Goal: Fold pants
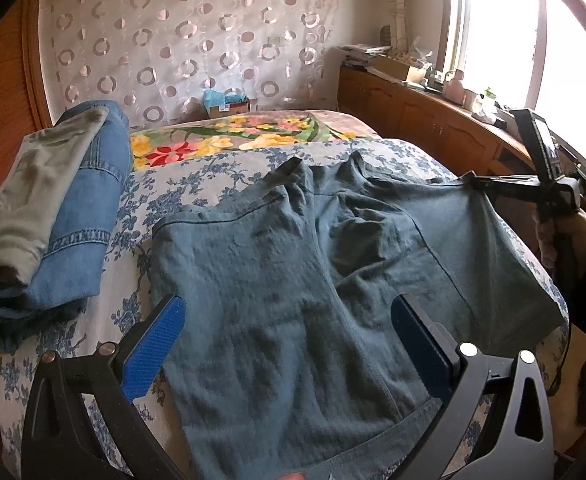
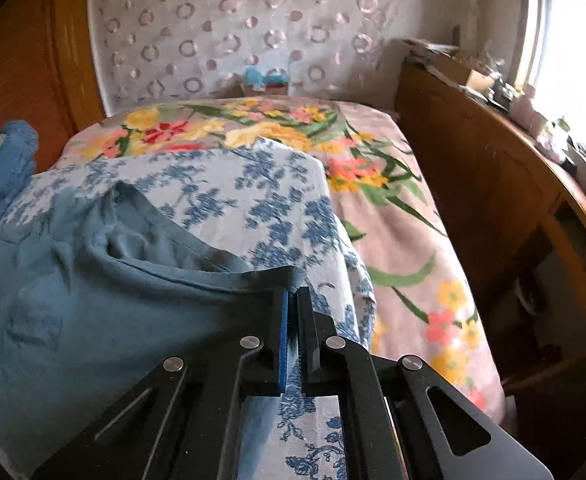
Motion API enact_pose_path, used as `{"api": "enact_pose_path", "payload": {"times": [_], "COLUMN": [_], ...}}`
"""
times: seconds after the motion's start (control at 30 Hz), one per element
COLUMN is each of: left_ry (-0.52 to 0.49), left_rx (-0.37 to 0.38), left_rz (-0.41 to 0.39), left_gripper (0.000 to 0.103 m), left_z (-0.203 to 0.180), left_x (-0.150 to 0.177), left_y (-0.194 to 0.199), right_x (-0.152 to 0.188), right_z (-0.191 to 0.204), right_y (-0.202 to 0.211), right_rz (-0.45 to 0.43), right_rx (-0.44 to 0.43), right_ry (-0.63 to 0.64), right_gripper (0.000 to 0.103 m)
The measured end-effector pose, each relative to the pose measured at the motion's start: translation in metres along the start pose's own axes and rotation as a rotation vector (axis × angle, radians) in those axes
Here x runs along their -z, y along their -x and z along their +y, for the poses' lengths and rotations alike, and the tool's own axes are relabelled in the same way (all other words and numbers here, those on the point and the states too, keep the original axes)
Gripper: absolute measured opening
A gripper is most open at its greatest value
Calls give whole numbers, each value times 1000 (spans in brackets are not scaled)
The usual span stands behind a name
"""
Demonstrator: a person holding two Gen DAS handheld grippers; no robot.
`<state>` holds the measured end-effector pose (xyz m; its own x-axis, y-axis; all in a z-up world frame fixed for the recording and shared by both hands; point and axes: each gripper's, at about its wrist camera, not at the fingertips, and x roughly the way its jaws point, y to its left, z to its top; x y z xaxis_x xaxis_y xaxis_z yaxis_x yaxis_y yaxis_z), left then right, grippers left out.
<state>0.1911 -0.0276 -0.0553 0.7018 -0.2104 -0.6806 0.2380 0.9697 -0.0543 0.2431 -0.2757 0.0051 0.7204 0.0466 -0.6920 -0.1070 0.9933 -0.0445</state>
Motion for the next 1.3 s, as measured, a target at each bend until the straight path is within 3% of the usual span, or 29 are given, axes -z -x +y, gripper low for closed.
{"api": "enact_pose_path", "payload": {"times": [0.1,0.37,0.6,0.8,1.1,1.3], "left_ry": [5,22,32,21,48,64], "left_rx": [-3,-18,-38,-57,-42,-28], "left_rz": [-3,-9,-17,-16,17,34], "left_gripper": [103,103,103,102,77,70], "left_z": [3,12,18,26,32,33], "left_x": [3,14,30,48,77,89], "left_y": [6,20,36,50,52,53], "right_x": [1,-5,34,69,113,128], "right_z": [-3,2,12,24,40,41], "right_y": [2,16,67,111,117,129], "right_rz": [15,-41,-106,-171,-215,-235], "right_rx": [-12,-47,-115,-106,-169,-215], "right_ry": [-27,-28,-29,10,-2,14], "right_gripper": [4,40,43,44,56,60]}}
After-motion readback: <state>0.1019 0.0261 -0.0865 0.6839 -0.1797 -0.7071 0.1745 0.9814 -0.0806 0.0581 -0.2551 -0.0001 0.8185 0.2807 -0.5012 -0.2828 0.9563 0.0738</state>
